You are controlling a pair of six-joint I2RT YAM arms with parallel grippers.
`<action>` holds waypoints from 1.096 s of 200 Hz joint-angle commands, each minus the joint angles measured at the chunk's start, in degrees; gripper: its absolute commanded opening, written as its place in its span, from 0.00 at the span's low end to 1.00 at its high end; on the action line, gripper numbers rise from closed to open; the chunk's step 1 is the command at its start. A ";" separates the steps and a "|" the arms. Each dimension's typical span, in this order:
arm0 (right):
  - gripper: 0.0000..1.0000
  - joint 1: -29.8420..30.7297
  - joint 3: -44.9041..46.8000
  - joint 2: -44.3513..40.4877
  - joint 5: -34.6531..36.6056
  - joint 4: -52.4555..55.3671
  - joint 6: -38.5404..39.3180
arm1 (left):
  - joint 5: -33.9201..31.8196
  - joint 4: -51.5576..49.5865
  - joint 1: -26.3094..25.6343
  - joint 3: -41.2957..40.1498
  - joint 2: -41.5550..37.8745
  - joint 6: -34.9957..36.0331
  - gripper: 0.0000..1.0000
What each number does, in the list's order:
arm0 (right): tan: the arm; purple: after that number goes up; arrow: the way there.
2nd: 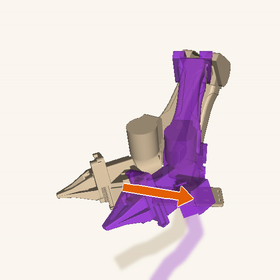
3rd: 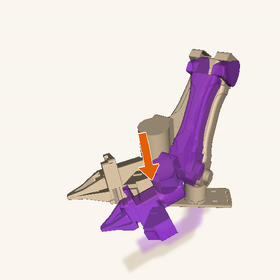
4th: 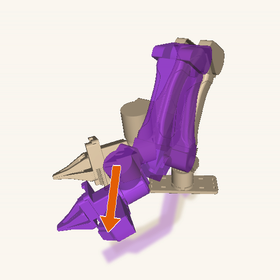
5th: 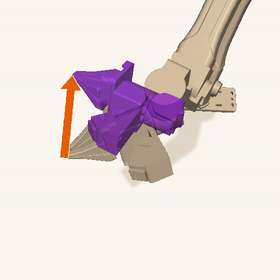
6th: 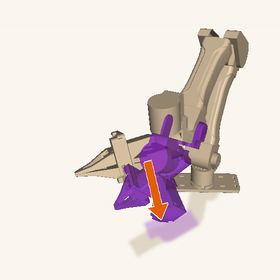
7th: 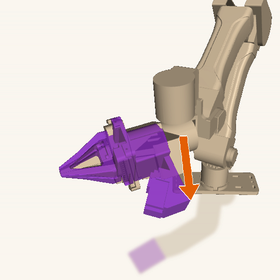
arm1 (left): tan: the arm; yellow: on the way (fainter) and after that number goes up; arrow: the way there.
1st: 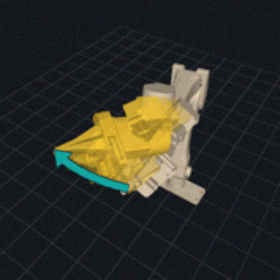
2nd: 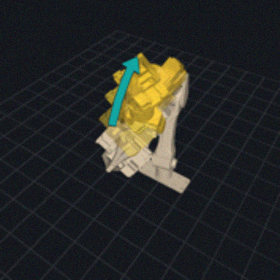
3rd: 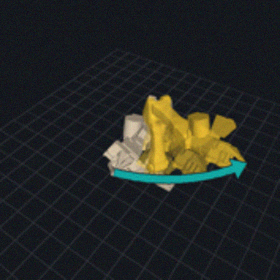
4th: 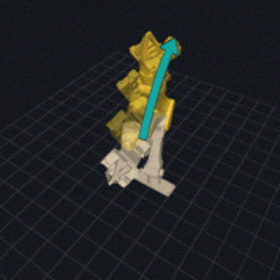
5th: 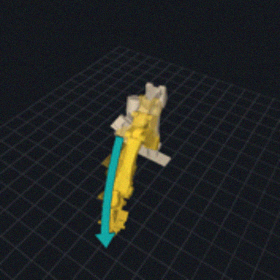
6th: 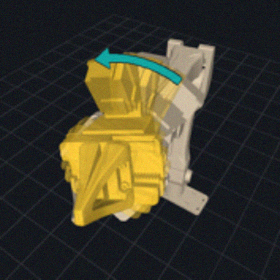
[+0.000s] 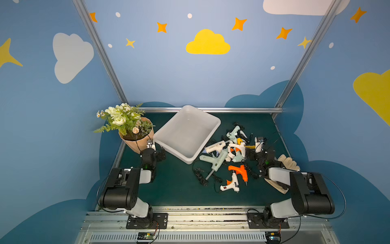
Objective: Put the hot melt glue gun into the storage box
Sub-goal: Pick up the hot melt adhesive gun from the center of the board.
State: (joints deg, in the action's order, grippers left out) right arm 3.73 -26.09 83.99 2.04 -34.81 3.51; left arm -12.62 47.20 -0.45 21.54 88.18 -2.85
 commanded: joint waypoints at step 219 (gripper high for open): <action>0.98 -0.30 -0.87 0.44 -1.17 0.79 0.05 | 3.88 1.76 1.38 -0.27 -0.71 -0.71 1.00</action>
State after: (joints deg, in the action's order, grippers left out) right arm 3.68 -26.09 83.99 1.54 -34.81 3.51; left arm -11.00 47.20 0.27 21.54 88.18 -3.03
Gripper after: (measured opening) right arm 0.982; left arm 0.998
